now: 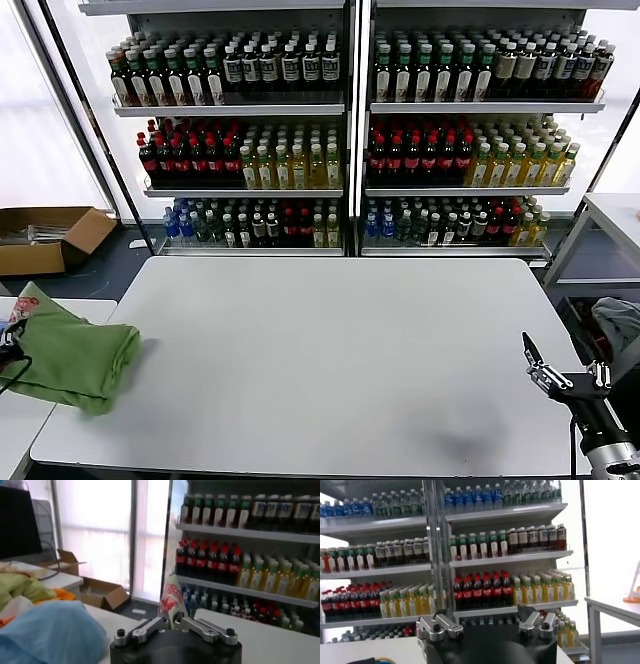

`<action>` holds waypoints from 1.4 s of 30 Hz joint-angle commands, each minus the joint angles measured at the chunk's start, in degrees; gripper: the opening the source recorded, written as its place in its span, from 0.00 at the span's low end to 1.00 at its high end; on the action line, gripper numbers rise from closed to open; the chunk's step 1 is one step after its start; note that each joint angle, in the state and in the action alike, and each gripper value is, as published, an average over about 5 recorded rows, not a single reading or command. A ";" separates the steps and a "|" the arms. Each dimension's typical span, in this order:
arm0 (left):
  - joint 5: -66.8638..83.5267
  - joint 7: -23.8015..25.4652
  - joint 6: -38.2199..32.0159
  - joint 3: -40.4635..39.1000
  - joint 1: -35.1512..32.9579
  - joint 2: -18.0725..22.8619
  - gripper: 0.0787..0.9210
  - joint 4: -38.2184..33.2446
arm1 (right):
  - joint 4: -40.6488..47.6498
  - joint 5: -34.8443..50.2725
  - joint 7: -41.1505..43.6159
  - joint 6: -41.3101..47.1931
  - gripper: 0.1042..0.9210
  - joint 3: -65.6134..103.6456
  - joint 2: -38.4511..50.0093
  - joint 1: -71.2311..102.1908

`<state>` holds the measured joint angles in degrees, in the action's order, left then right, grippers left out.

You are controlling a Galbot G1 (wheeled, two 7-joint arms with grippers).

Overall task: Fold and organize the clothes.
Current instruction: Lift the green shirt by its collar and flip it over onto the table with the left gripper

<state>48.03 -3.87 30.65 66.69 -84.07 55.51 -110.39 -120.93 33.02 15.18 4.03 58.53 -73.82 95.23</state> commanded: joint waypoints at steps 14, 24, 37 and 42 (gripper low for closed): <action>6.40 -25.52 2.05 -60.33 12.53 8.47 0.03 -14.82 | -2.17 -3.78 -0.41 -1.37 0.88 -4.39 -2.91 2.87; 11.55 -26.19 2.16 -67.30 19.58 18.64 0.03 -0.43 | -2.44 -4.52 -0.73 -0.59 0.88 -3.71 -3.14 3.15; 11.65 -22.01 1.09 -67.66 19.64 21.02 0.13 -2.71 | -3.16 -9.45 -2.78 3.54 0.88 -12.68 -1.71 1.55; 11.53 -20.64 0.42 -63.51 17.44 19.48 0.31 -9.13 | -2.65 -9.89 -5.46 7.89 0.88 -18.96 -0.20 -0.06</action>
<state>58.50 -26.51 31.82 2.57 -66.29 74.09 -113.60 -123.94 25.43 12.68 6.43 49.58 -75.49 96.66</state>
